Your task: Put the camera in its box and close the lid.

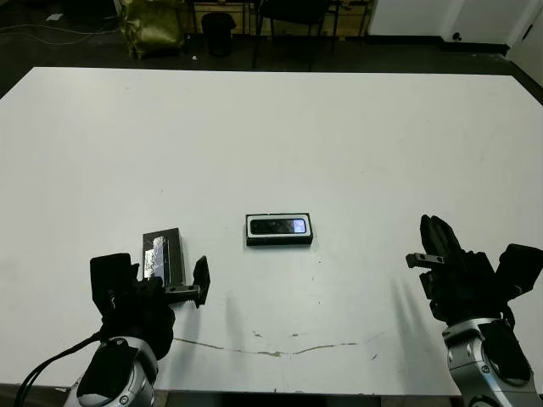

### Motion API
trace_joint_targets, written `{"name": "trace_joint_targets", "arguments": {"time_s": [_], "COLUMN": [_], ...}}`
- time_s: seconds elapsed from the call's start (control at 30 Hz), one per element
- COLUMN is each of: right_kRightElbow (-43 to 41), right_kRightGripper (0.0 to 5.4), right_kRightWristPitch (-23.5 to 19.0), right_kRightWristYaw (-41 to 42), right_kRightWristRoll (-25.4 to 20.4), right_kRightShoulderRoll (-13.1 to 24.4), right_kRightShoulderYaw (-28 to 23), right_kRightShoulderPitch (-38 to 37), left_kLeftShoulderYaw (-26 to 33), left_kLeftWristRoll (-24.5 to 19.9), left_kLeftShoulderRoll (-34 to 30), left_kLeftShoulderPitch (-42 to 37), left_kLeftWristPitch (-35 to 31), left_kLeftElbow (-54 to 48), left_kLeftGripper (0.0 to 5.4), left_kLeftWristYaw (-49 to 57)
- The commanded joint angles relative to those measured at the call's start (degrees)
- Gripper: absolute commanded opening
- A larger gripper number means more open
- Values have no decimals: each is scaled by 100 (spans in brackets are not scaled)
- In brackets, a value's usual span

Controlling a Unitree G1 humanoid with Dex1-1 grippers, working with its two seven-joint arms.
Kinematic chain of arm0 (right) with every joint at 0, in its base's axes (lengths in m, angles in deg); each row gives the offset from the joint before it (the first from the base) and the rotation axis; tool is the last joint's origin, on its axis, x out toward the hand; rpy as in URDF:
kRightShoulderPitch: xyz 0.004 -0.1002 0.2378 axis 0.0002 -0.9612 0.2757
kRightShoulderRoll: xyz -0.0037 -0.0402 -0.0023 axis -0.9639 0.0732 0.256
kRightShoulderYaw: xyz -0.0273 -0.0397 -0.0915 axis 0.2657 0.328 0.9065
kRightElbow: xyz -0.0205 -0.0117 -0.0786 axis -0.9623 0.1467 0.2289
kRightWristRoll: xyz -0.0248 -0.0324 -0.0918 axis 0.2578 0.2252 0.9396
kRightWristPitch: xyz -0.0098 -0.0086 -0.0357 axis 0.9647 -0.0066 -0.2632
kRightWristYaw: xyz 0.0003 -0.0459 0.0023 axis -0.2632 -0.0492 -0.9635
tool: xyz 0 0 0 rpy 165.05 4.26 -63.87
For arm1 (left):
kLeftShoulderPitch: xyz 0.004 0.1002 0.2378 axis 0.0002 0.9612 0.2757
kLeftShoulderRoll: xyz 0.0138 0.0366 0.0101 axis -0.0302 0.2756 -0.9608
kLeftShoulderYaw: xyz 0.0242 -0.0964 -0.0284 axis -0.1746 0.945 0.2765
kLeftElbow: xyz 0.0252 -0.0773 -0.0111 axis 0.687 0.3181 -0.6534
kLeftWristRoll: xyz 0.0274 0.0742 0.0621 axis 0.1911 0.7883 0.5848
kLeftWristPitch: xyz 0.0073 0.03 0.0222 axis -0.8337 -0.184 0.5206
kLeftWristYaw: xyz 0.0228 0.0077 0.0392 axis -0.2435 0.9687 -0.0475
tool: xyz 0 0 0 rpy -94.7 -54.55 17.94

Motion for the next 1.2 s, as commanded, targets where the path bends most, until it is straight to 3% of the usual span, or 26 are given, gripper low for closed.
{"name": "trace_joint_targets", "arguments": {"time_s": [0.03,0.23,0.57,0.7,0.83,1.0,1.07,1.13,1.2], "right_kRightElbow": [84,39,81,154,65,-43,-22,50,41], "right_kRightGripper": [0,0,0,0,0,0,0,0,0], "right_kRightWristPitch": [6,19,82,156,93,5,35,83,27], "right_kRightWristYaw": [31,20,116,186,133,119,145,174,138], "right_kRightWristRoll": [19,49,-42,-75,-9,-136,-113,-165,-201], "right_kRightShoulderRoll": [25,6,18,14,37,5,32,1,-18], "right_kRightShoulderYaw": [-15,5,-38,-59,-36,-49,-52,-84,-94], "right_kRightShoulderPitch": [-49,-74,-88,-84,-110,-135,-136,-126,-129], "left_kLeftShoulderYaw": [17,-86,251,47,-267,-132,-238,-287,-317], "left_kLeftWristRoll": [128,311,139,329,630,621,817,921,954], "left_kLeftShoulderRoll": [-46,-120,727,145,-266,153,-19,-98,-194], "left_kLeftShoulderPitch": [36,-16,28,-114,-76,36,-41,-71,-25], "left_kLeftWristPitch": [-166,-304,-478,-761,-541,-533,-599,-644,-549], "left_kLeftElbow": [40,24,32,18,72,25,93,122,113], "left_kLeftGripper": [537,537,537,537,537,474,452,452,488], "left_kLeftWristYaw": [-12,-33,-50,-221,-267,-268,-222,-233,-342]}}
